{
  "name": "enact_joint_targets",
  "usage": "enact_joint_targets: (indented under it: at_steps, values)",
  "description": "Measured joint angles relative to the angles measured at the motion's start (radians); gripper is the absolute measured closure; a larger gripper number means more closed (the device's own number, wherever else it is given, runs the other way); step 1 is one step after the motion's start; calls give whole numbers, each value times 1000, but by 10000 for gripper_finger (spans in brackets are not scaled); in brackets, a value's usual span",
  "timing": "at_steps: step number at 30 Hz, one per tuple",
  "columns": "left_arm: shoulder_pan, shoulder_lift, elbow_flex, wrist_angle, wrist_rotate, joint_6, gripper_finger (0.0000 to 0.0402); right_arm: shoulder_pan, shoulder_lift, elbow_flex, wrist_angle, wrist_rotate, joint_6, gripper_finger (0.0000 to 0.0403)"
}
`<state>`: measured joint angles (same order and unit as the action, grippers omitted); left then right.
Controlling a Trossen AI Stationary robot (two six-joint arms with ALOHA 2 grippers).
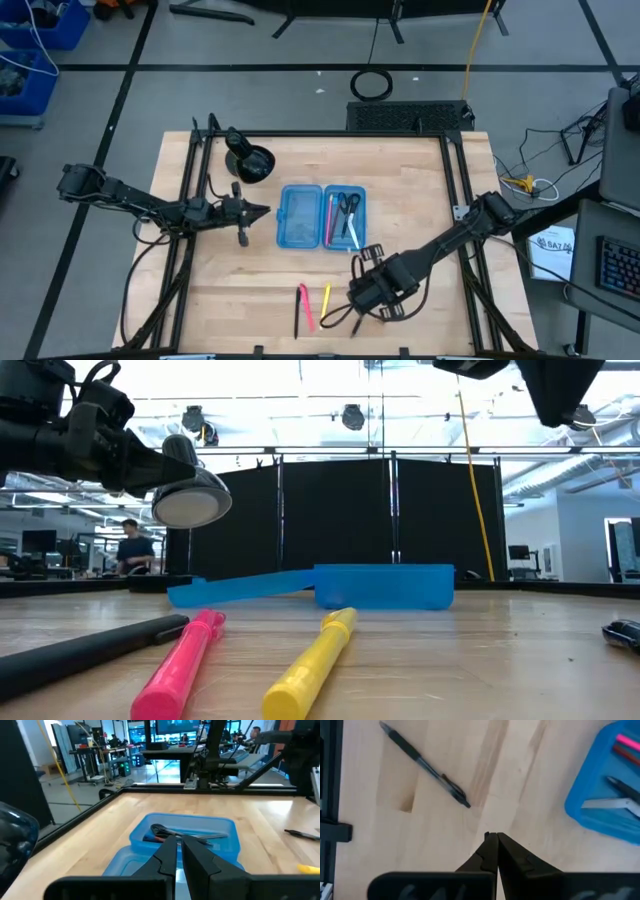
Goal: Pick & place school supplies into a supply box
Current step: Put the right black pen into the supply box
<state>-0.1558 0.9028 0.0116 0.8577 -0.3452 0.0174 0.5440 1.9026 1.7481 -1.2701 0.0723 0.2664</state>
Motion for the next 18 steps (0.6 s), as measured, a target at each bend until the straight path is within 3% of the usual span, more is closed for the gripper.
enact_joint_targets:
  at_steps: [5,10,18]
  values:
    - [0,0,0,0,-59,-25,371,-2,2,-8,29,-41,-75,393]
    - [0,0,0,-1,-102,-46,371,13,2,-45,58,-45,-250,353]
    - [0,0,0,-30,-180,-64,371,66,2,-191,242,41,-572,278]
